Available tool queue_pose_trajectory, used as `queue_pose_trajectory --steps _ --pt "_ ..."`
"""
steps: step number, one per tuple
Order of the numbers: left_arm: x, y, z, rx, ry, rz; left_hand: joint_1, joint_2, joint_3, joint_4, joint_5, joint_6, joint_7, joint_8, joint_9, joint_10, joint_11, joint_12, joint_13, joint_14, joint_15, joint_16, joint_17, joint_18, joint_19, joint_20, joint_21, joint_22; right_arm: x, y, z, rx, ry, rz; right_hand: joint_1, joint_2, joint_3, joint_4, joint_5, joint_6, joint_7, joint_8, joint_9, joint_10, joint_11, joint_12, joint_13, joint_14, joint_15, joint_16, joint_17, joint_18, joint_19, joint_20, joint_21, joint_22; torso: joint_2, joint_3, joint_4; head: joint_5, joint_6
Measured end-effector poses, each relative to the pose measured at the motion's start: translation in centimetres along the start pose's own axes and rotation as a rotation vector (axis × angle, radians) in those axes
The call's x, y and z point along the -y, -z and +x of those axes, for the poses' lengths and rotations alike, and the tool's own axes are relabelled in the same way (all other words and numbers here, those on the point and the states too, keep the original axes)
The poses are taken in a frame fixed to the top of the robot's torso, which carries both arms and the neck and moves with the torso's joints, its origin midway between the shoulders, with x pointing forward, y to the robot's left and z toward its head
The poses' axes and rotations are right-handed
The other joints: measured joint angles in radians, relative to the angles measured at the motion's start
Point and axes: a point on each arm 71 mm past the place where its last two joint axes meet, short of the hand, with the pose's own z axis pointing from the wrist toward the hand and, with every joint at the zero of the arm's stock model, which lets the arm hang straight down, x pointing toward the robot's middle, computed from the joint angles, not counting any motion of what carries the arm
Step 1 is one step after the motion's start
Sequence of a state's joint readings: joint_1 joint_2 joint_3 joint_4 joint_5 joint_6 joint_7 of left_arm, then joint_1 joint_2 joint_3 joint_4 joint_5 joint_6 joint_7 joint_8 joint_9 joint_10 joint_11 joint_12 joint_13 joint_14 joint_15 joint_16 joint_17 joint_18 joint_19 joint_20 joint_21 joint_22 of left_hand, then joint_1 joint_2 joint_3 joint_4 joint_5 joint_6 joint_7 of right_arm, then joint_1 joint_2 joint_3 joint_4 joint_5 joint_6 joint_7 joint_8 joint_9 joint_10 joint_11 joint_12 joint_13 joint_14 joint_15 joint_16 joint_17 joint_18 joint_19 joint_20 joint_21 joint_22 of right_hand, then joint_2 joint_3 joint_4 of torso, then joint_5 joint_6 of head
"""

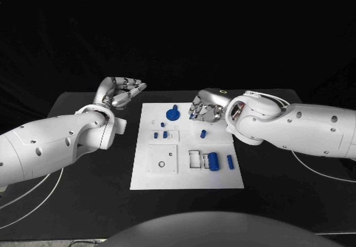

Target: Assemble the parts on the task board

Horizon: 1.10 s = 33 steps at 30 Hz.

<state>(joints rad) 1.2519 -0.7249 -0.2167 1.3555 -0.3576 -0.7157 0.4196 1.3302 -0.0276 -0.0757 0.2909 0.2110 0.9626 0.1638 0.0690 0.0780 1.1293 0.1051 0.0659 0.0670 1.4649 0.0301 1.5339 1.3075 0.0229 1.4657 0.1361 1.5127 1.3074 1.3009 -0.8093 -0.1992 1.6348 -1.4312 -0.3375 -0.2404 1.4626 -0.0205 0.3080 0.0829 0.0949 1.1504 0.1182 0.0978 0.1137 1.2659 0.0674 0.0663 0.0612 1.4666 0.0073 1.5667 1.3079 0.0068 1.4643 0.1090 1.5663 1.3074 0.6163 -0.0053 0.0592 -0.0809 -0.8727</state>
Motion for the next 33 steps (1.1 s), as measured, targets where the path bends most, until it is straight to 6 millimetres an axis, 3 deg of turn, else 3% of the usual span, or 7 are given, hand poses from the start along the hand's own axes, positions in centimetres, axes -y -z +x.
queue_pose_trajectory --steps 6,13,24,33 --pt "-0.1 -0.1 -0.1 0.001 -0.002 -0.001 0.0 0.0 0.0 0.0 0.0 0.0 0.0 0.0 0.0 0.0 0.0 0.0 0.0 0.0 0.0 -0.004 0.0 0.0 0.0 0.0 -0.005 0.0 -2.4 -0.4 0.7 -0.037 -0.008 -0.061 0.0 0.0 0.0 0.0 0.0 -0.002 0.002 -0.004 0.0 0.0 0.0 0.0 0.0 0.0 0.0 0.0 0.0 0.0 0.0 0.0 0.0 0.0 0.0 -0.0014 0.0005 0.0 0.0" --pt "-0.2 -0.1 -0.2 0.004 -0.005 -0.003 0.0 0.0 0.0 0.0 0.0 0.0 0.0 0.0 0.0 0.0 0.0 0.0 0.0 0.0 0.0 -0.004 0.0 0.0 0.0 0.0 -0.005 0.0 -4.1 -0.9 1.9 -0.098 -0.004 -0.103 0.0 0.0 0.003 -0.003 0.0 -0.005 0.005 -0.004 0.0 -0.005 0.005 0.0 -0.001 0.0 0.0 0.0 0.0 0.0 0.004 0.004 0.0 0.0 -0.001 -0.0023 0.0013 0.012 0.0" --pt "-0.2 -0.2 -0.2 0.001 -0.004 -0.002 0.0 0.0 0.0 0.0 0.0 0.0 0.0 0.0 0.0 0.0 0.0 0.0 0.0 0.0 0.0 -0.004 0.0 0.0 0.0 0.0 -0.005 0.0 -5.6 -1.4 4.6 -0.197 0.026 -0.137 0.0 0.0 0.006 0.0 0.0 -0.01 0.01 -0.01 0.002 -0.01 0.01 0.0 -0.001 -0.002 0.002 0.0 0.0 0.0 0.003 0.004 0.0 0.001 -0.002 -0.0018 0.0007 0.028 0.0" --pt "-0.2 -0.2 -0.1 -0.001 -0.004 -0.002 0.0 0.0 0.0 0.0 0.0 0.0 0.0 0.0 0.0 0.0 0.0 0.0 0.0 0.0 0.0 -0.004 0.0 0.0 0.0 0.0 -0.005 0.0 -6.2 -1.5 6.1 -0.255 0.039 -0.149 0.0 0.0 0.006 0.0 0.0 -0.012 0.011 -0.014 0.006 -0.011 0.011 0.0 -0.001 0.0 0.007 0.0 0.0 0.0 0.0 0.008 0.0 0.001 -0.002 -0.0012 -0.0007 0.029 0.0"
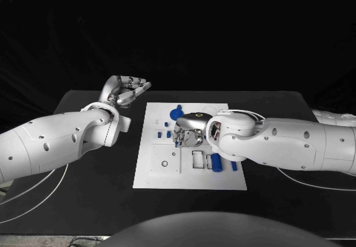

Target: Assemble the parts on the task board

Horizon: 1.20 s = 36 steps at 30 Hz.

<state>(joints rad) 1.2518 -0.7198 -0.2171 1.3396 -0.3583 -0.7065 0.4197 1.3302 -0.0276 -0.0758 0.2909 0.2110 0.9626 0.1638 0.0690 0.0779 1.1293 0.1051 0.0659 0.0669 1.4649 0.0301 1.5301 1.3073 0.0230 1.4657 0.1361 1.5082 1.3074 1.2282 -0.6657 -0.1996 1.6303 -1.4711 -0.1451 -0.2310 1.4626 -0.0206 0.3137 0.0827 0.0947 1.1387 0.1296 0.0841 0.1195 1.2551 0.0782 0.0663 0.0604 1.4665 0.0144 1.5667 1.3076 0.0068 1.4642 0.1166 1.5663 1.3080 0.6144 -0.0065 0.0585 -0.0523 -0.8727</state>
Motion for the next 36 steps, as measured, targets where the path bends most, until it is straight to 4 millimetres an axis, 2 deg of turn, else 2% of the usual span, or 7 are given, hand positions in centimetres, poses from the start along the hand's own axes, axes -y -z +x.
queue_pose_trajectory --steps 18,36 --pt "0.0 0.0 0.1 -0.005 0.002 0.001 0.0 0.0 0.0 0.0 0.0 0.0 0.0 0.0 0.0 0.0 0.0 0.0 0.0 0.0 0.0 0.0 0.0 0.0 0.0 0.0 0.0 0.0 -0.6 -1.0 2.0 -0.059 -0.006 -0.01 0.0 0.0 0.005 0.0 -0.001 -0.005 0.001 -0.008 -0.005 -0.003 0.004 0.0 0.0 0.0 0.0 0.0 0.0 0.0 0.0 0.0 0.0 0.0 0.002 0.0 0.0003 -0.001 0.0" --pt "0.1 0.0 0.2 -0.008 0.003 0.002 0.0 0.0 0.0 0.0 0.0 0.0 0.0 0.0 0.0 0.0 0.0 0.0 0.0 0.0 0.0 0.0 0.001 0.0 0.0 0.0 0.0 0.0 -0.8 -1.5 2.2 -0.059 0.032 -0.016 0.0 0.0 0.005 0.0 -0.003 -0.007 0.003 -0.007 -0.005 -0.007 0.007 -0.005 0.0 0.0 0.0 0.0 0.0 0.0 0.004 0.004 0.0 0.0 0.001 -0.0002 0.0001 -0.004 0.0"
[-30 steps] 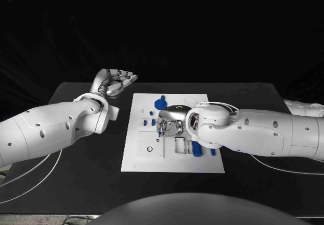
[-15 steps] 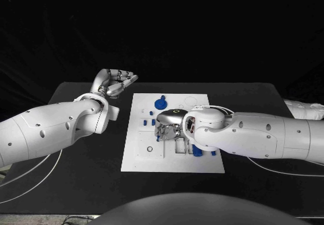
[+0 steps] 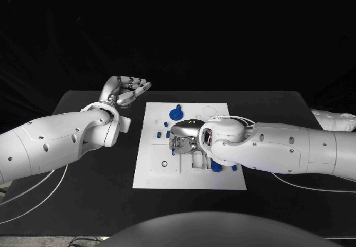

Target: Assemble the parts on the task board

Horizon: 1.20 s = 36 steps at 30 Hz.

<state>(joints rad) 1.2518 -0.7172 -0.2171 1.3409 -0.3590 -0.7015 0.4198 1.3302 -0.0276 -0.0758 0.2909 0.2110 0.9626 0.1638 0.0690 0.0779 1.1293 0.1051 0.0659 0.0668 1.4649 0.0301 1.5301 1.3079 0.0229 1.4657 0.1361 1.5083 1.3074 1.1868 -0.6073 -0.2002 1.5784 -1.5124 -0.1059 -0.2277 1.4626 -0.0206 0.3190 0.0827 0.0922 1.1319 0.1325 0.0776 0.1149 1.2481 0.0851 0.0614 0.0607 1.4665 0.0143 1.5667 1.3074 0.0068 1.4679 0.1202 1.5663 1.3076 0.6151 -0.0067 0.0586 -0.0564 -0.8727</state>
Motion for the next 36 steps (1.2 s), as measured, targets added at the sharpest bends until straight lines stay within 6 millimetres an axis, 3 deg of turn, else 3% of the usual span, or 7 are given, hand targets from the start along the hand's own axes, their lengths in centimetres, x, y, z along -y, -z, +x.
queue_pose_trajectory --steps 36 --pt "0.02 0.03 0.03 -0.002 0.002 0.0 0.006 0.006 -0.006 0.0 0.0 0.0 0.0 0.0 0.0 0.0 0.0 0.0 0.0 0.0 0.0 0.0 0.0 0.0 0.0 0.0 0.0 0.0 -0.19 -0.31 0.23 -0.007 0.032 -0.005 0.0 0.0 0.0 0.0 0.003 -0.008 0.002 -0.006 -0.002 -0.011 0.004 0.0 0.0 -0.004 0.004 0.0 0.001 0.0 -0.004 0.004 0.0 0.0 0.0 -0.0002 0.0005 -0.006 0.0"
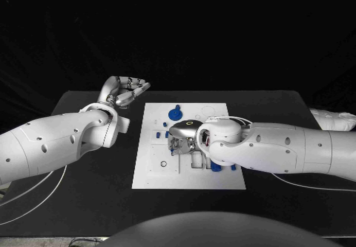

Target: Assemble the parts on the task board

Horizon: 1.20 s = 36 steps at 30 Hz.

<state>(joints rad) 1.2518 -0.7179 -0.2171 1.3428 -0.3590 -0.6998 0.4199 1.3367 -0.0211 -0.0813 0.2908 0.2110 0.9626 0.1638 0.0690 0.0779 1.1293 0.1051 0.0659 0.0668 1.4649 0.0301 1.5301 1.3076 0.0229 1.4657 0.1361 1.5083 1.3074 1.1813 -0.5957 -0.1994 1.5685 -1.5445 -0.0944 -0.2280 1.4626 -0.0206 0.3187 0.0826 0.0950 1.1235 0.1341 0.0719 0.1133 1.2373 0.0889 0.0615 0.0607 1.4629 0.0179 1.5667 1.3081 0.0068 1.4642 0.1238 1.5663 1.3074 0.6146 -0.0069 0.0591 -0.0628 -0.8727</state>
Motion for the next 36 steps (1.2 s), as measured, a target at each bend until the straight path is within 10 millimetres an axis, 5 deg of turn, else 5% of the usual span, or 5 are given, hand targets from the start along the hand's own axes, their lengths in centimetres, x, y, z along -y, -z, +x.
queue_pose_trajectory --steps 19,24,27,33,36 --pt "0.01 0.0 0.03 -0.002 0.001 0.0 0.0 0.0 0.0 0.0 0.0 0.0 0.0 0.0 0.0 0.0 0.0 0.0 0.0 0.0 0.0 0.0 0.0 0.0 0.0 0.0 0.0 0.0 0.04 -0.06 0.27 -0.017 0.002 0.004 -0.008 -0.008 0.003 0.003 0.0 -0.011 0.01 -0.004 -0.003 -0.018 0.004 0.0 0.0 0.004 0.004 0.0 0.0 0.0 0.004 0.004 0.0 0.001 0.0 0.0004 -0.0006 0.0 0.0" --pt "0.01 0.0 0.03 -0.002 0.001 0.0 0.0 0.0 0.0 0.0 0.0 0.0 0.0 0.0 0.0 0.0 0.0 0.0 0.0 0.0 0.0 0.0 0.0 0.0 0.0 0.0 0.0 0.0 0.05 -0.05 0.32 -0.022 0.002 0.005 -0.029 -0.029 0.007 0.007 -0.005 -0.082 0.024 -0.01 -0.021 -0.052 0.017 0.0 0.0 0.005 0.017 0.0 0.0 0.0 0.002 0.013 0.0 0.001 0.0 0.0004 -0.0004 0.0 0.0" --pt "0.01 0.0 0.04 -0.002 0.001 0.0 0.0 0.0 0.0 0.0 0.0 0.0 0.0 0.0 0.0 0.0 0.0 0.0 0.0 0.0 0.0 0.0 0.0 0.0 0.0 0.0 0.0 0.0 0.08 -0.02 0.36 -0.024 0.002 0.007 -0.05 -0.05 -0.002 0.016 -0.014 -0.178 0.033 -0.01 -0.043 -0.083 0.025 0.0 0.0 0.004 0.029 0.0 0.0 0.0 0.002 0.021 0.0 0.001 0.0 0.0003 -0.0003 0.0 0.0" --pt "0.02 0.0 0.03 -0.003 0.001 0.0 0.0 0.0 0.0 0.0 0.0 0.0 0.0 0.0 0.0 0.0 0.0 0.0 0.0 0.0 0.0 0.0 0.0 0.0 0.0 0.0 0.0 0.0 0.19 0.24 0.37 -0.02 -0.002 0.009 -0.107 -0.084 -0.056 0.03 -0.037 -0.4 0.014 -0.01 -0.053 -0.136 0.043 0.0 0.0 0.004 0.039 0.0 0.0 0.0 0.003 0.04 0.0 0.001 0.0 0.0 -0.0003 -0.001 0.0" --pt "0.01 0.0 0.02 -0.002 0.001 0.0 0.0 0.0 0.0 0.0 0.0 0.0 0.0 0.0 0.0 0.0 0.0 0.0 0.0 0.0 0.0 0.0 0.0 0.0 0.0 0.0 0.0 0.0 0.4 0.69 0.28 0.0 -0.009 0.012 -0.123 -0.088 -0.082 0.034 -0.037 -0.389 0.018 -0.009 -0.047 -0.138 0.045 0.003 0.002 0.004 0.039 0.0 0.0 0.0 0.002 0.041 0.0 0.001 0.0 0.0001 -0.0003 0.0 0.0"
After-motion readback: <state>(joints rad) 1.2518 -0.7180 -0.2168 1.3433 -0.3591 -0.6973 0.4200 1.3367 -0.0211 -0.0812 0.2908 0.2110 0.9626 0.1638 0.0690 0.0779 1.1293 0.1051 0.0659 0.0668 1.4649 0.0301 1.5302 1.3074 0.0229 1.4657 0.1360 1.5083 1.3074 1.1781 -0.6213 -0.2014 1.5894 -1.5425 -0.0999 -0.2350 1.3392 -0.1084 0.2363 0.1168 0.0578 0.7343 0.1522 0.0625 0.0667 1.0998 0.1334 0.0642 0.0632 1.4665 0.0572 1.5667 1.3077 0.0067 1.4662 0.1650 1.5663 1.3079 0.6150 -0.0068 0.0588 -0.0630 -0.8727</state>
